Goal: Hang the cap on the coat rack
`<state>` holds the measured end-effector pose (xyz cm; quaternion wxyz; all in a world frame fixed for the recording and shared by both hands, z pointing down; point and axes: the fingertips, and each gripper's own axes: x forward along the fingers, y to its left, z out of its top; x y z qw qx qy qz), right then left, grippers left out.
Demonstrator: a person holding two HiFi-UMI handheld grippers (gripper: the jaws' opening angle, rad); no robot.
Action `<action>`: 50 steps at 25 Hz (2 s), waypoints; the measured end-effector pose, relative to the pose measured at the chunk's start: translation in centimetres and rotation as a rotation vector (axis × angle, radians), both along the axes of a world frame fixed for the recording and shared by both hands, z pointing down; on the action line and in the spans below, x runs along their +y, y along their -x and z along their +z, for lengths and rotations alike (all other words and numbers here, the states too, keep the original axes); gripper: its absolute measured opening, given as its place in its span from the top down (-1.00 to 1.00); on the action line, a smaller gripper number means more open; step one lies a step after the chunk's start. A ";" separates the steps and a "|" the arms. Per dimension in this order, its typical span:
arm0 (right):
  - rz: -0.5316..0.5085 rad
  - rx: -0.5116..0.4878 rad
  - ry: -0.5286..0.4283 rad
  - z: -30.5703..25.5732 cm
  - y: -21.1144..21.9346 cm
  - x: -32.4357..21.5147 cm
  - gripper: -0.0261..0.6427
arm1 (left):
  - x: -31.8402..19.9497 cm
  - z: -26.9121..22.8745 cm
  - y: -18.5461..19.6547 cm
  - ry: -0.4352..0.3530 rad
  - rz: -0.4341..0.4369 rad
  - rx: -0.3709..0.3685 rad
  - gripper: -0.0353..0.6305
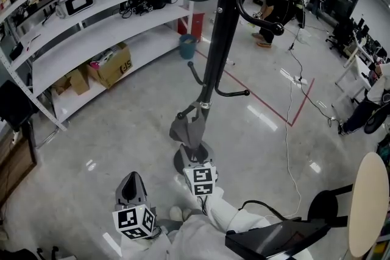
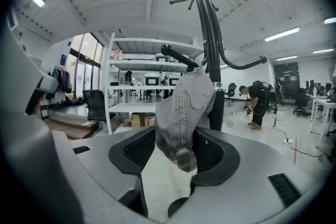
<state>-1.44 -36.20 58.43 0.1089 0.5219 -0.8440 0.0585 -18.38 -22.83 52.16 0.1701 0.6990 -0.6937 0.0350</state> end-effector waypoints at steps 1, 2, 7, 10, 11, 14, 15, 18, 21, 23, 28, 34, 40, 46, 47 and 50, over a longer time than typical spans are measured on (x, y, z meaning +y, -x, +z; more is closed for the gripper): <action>0.002 -0.001 0.003 0.1 -0.2 0.2 0.32 | 0.0 0.0 -0.2 0.000 0.005 0.001 0.88; 0.005 -0.003 0.006 0.1 -0.4 0.5 0.32 | 0.1 0.0 -0.5 0.001 0.010 0.002 0.88; 0.031 -0.019 0.002 -0.3 -2.2 2.0 0.32 | 0.3 0.0 -2.2 0.003 0.046 0.004 0.88; 0.059 -0.043 -0.012 -1.2 -3.7 2.6 0.32 | 0.3 0.0 -3.4 0.001 0.072 0.004 0.88; 0.067 -0.058 -0.018 -1.7 -4.2 2.9 0.32 | 0.2 0.0 -3.8 -0.001 0.082 0.004 0.88; 0.082 -0.111 -0.033 -3.3 -5.4 3.8 0.32 | -0.1 -0.1 -5.3 -0.006 0.113 0.003 0.88; 0.084 -0.129 -0.035 -3.7 -5.6 4.1 0.32 | -0.1 -0.1 -5.8 -0.008 0.123 0.002 0.88; 0.068 -0.181 -0.016 -4.1 -6.0 5.4 0.32 | 0.1 0.2 -7.2 -0.008 0.152 -0.004 0.88; 0.019 -0.208 0.024 -3.4 -6.1 6.6 0.38 | 0.6 0.9 -8.8 0.005 0.180 0.008 0.88; 0.000 -0.183 0.058 -2.2 -6.5 7.6 0.65 | 1.5 1.4 -9.9 0.020 0.196 0.013 0.88; -0.016 -0.188 0.081 -1.3 -7.0 9.3 0.82 | 3.1 1.8 -10.9 0.029 0.207 -0.003 0.88; -0.012 -0.174 0.054 -2.4 -7.8 10.8 0.83 | 3.7 0.6 -11.6 -0.011 0.226 -0.006 0.88; 0.028 -0.161 0.015 -3.6 -8.7 12.9 0.83 | 5.4 -0.4 -12.3 -0.052 0.263 -0.006 0.88; 0.061 -0.185 -0.007 -4.9 -8.0 16.4 0.83 | 8.8 -1.2 -12.0 -0.078 0.286 -0.001 0.88; 0.062 -0.187 -0.015 -5.2 -7.8 17.0 0.83 | 9.4 -1.3 -12.0 -0.083 0.292 0.000 0.88; 0.077 -0.186 -0.036 -5.8 -7.8 19.1 0.83 | 11.2 -1.3 -12.7 -0.091 0.326 0.008 0.88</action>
